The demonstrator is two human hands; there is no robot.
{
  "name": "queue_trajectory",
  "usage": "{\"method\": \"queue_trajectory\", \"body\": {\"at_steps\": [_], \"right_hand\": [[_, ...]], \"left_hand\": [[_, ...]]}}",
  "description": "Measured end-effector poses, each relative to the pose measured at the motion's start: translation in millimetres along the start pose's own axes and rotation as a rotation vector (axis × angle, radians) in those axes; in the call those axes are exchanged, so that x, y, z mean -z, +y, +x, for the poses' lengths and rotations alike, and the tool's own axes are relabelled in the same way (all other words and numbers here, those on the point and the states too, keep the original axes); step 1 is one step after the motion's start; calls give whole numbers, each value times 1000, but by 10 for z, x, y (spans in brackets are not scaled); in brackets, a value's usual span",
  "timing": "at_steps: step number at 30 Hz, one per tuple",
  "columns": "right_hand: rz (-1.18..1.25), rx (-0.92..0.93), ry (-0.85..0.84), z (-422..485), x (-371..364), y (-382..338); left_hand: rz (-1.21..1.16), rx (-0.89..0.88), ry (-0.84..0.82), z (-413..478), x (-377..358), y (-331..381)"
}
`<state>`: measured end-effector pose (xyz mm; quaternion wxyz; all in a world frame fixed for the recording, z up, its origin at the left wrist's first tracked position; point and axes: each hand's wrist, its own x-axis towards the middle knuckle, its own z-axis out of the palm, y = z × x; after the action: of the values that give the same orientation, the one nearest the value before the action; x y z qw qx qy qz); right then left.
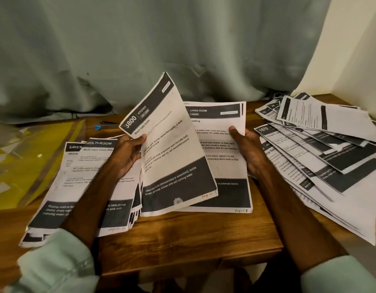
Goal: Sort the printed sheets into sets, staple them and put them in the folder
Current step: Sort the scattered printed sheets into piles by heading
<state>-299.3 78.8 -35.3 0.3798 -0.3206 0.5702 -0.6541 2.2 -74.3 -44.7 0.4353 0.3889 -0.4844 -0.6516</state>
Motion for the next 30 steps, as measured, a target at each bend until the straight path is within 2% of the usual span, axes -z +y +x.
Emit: {"method": "queue_trajectory", "body": {"at_steps": [8,17,21,30], "right_hand": [[37,6,-61,-37,-70,23],[-233,252,180,11,-153,206],[-188,211,234,13,-162,214],[-118,253,135,31,-133,197]], "left_hand": [[-9,133,-130,-200,-277,-2],[123,34,43,-172,-434,-115],[133,-19,73,-155,-422,-123],[194,82,-31,-182,-410,-75]]}}
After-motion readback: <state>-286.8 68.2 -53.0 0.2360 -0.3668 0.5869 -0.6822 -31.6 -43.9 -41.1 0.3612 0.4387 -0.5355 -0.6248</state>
